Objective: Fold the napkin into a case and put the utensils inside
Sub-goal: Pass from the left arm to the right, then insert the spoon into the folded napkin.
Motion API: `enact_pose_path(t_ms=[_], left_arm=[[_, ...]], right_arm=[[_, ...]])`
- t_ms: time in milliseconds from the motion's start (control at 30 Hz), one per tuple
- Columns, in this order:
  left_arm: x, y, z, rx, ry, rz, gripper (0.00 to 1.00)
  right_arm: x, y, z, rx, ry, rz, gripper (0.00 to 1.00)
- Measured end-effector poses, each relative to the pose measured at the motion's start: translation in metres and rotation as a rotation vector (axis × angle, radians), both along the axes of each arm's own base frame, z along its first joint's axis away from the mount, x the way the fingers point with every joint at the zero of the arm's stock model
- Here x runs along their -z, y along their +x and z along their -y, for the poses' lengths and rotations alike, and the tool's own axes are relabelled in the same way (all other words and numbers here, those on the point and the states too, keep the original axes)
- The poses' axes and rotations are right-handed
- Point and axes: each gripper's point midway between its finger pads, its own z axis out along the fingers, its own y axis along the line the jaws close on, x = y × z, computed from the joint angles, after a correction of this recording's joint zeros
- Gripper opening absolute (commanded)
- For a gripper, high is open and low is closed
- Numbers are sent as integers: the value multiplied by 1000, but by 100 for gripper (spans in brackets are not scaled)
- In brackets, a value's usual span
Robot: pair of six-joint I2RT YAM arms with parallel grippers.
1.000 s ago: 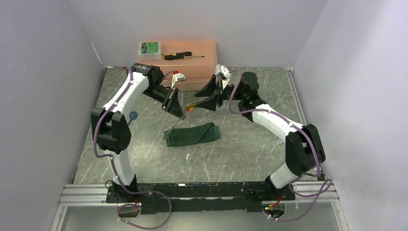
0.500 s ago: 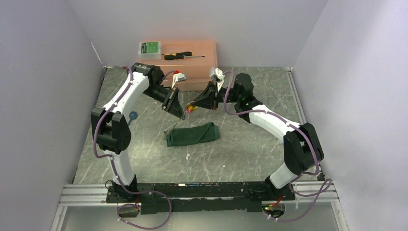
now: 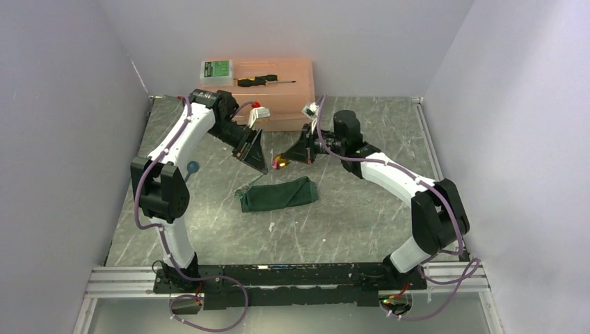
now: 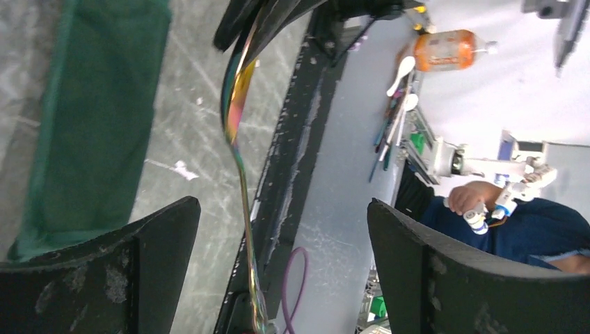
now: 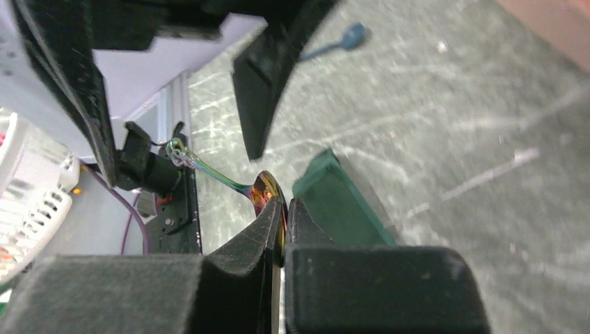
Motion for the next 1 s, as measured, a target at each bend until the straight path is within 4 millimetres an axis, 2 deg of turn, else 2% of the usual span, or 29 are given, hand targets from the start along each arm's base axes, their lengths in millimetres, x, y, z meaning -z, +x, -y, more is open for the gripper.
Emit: enact_pose_path(t_ms=[200, 400, 467, 533, 700, 800, 1000], left_arm=[[20, 20, -11, -56, 146, 75, 95], [37, 49, -35, -140, 340, 248, 95], [43, 52, -41, -156, 374, 279, 95], [59, 49, -49, -163, 415, 287, 95], [119, 26, -63, -136, 505, 194, 95], [146, 17, -67, -114, 548, 168, 95], [159, 33, -64, -120, 559, 244, 95]], right_arm=[[43, 2, 29, 223, -168, -161, 0], [65, -1, 75, 461, -335, -295, 0], [70, -5, 94, 533, -369, -344, 0], [73, -11, 109, 583, -384, -389, 0], [92, -25, 146, 716, -446, -529, 0], [102, -31, 162, 777, -482, -581, 0], [105, -42, 188, 880, -515, -613, 0]])
